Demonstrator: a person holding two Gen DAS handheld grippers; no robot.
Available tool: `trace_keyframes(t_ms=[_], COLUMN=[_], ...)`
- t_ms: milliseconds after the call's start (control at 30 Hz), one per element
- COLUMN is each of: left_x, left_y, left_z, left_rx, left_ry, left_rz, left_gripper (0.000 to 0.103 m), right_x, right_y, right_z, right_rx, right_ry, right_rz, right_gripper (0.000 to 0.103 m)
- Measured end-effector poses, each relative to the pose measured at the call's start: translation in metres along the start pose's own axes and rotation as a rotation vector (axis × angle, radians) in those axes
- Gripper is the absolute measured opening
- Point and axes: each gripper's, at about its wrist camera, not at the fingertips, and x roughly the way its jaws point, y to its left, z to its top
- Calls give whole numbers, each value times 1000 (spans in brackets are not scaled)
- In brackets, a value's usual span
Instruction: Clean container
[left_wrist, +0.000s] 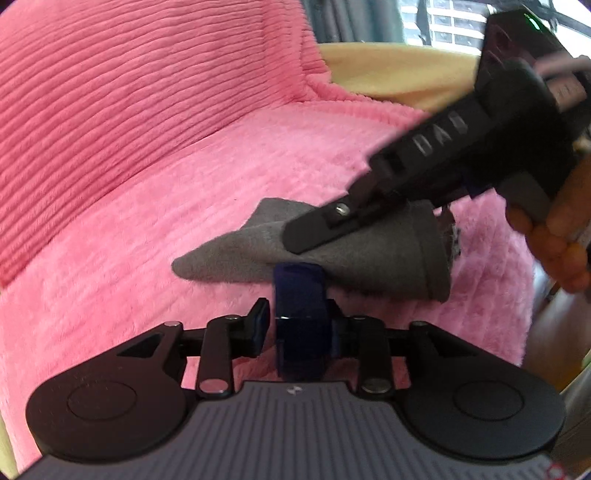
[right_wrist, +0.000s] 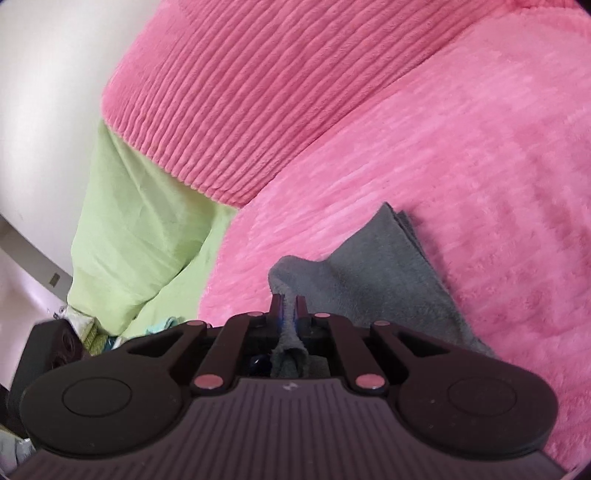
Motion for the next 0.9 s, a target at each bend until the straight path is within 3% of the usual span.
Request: trace_keyframes(t_ms=[133, 267, 533, 900], left_x=[-18, -20, -21, -19], left_y=[11, 2, -9, -8], left_z=[3, -3, -12, -15], left_rx=[-77, -32, 20, 13], left_ry=[-21, -12, -28, -35], left_rz=[-31, -6, 48, 49], left_gripper=[42, 30, 30, 30], right_x=[-3, -5, -9, 8], right_y=[6, 16, 34, -9], right_z=[-1, -6, -15, -5], right_rx=[-7, -29, -105, 78], right_ry=[6, 20, 25, 30], right_rz=[22, 50, 60, 78], right_gripper=[4, 4, 4, 2])
